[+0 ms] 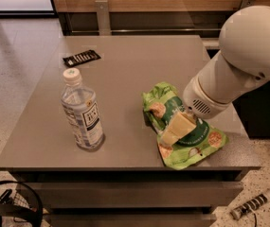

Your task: Move green rice chip bag near rxbar chocolate

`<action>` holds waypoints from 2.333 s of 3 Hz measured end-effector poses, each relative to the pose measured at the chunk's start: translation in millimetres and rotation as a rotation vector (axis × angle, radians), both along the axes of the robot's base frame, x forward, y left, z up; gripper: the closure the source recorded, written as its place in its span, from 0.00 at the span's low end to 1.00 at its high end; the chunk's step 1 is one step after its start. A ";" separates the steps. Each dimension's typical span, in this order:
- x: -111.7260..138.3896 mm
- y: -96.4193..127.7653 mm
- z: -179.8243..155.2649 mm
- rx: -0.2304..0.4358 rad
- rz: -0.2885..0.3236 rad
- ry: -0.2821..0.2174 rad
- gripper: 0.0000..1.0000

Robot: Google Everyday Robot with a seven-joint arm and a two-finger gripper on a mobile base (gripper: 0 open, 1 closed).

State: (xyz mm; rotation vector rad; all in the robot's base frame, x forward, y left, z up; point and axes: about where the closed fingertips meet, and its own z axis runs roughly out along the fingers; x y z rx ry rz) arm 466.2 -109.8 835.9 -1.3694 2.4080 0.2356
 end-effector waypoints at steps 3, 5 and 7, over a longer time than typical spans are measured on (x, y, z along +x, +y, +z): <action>-1.2 2.2 1.4 -0.003 0.005 -0.003 0.97; 20.4 -17.1 34.1 -0.050 -0.015 -0.063 1.00; 75.5 -48.1 124.7 -0.076 -0.017 -0.287 1.00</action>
Offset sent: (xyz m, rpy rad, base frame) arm -0.0004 0.0006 0.0004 -0.0008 -0.0009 0.0013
